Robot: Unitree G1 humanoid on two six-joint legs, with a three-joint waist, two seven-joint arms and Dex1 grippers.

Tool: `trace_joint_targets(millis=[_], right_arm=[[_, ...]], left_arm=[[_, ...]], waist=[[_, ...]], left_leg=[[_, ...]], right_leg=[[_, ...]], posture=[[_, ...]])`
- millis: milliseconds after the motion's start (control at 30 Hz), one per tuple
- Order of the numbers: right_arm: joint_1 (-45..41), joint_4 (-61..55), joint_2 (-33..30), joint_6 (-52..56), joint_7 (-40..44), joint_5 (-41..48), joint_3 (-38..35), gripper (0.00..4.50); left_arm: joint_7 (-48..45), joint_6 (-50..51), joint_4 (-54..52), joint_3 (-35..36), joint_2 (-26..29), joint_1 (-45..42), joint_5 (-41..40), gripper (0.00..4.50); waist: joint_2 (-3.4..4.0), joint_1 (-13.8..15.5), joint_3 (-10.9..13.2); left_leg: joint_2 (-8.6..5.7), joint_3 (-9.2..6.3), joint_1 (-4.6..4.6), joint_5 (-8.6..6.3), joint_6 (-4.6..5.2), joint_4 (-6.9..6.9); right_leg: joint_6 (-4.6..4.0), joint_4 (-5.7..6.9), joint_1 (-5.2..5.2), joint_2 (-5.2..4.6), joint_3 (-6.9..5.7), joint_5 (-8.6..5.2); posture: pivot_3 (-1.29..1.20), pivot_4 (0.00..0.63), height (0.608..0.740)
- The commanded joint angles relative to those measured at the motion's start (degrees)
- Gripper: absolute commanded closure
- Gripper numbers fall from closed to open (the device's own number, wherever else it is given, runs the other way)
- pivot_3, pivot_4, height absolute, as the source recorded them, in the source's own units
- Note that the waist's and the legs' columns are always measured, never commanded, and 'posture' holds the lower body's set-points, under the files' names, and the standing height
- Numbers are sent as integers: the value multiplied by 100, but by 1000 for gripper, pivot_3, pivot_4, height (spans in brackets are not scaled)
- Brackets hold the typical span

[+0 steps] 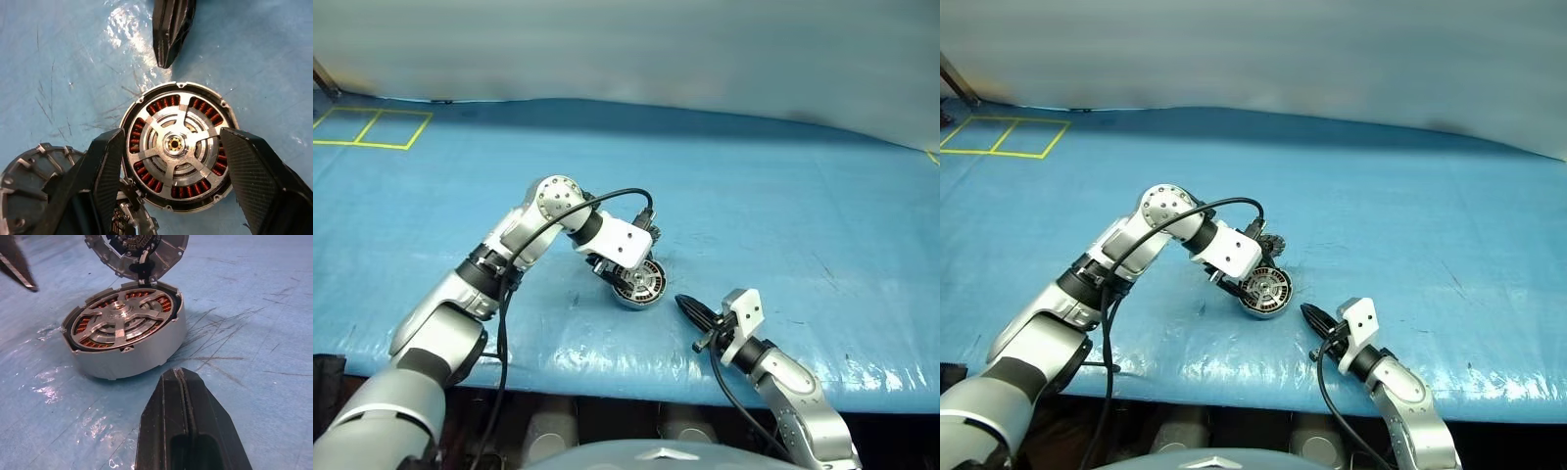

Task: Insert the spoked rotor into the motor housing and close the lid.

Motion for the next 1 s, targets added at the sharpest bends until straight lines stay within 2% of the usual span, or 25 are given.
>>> trace_joint_targets(millis=[33,167,300,500,767,1000], right_arm=[[-107,-256,-43,-52,-59,21,-131,4500],[-290,-250,-55,1,-189,-31,-186,4500],[-591,-278,-142,162,-329,-98,-228,4500],[-1037,-283,-223,382,-546,-195,-310,4500],[-997,-204,-330,464,-476,-215,-330,4500],[-940,-228,-370,526,-473,-202,-381,4500]], left_arm=[[-157,369,-684,274,231,214,-462,1204],[-18,531,-1133,445,546,598,-634,1204],[590,734,-1612,855,684,1392,-828,1204],[1570,798,-1668,1326,484,2154,-1003,1204],[2891,1219,-1421,2276,23,2914,-1508,1204],[3382,1465,-1317,2768,-51,3241,-1844,3475]], waist=[[0,2,0],[0,9,0],[3,7,-1],[3,29,-1],[5,6,-2],[5,23,-2]], left_leg=[[0,0,0,0,0,0],[0,1,4,0,0,6],[0,3,11,0,0,4],[0,2,12,0,0,6],[0,2,19,0,0,-2],[0,3,20,0,-1,3]], right_leg=[[0,0,0,0,0,0],[0,1,5,0,2,0],[0,1,9,-1,4,0],[0,2,10,-1,2,0],[0,-1,13,-1,3,1],[0,-1,17,-1,2,1]], posture=[[0,150,740],[0,150,740],[0,150,740],[0,150,740],[0,150,740],[0,150,740]])
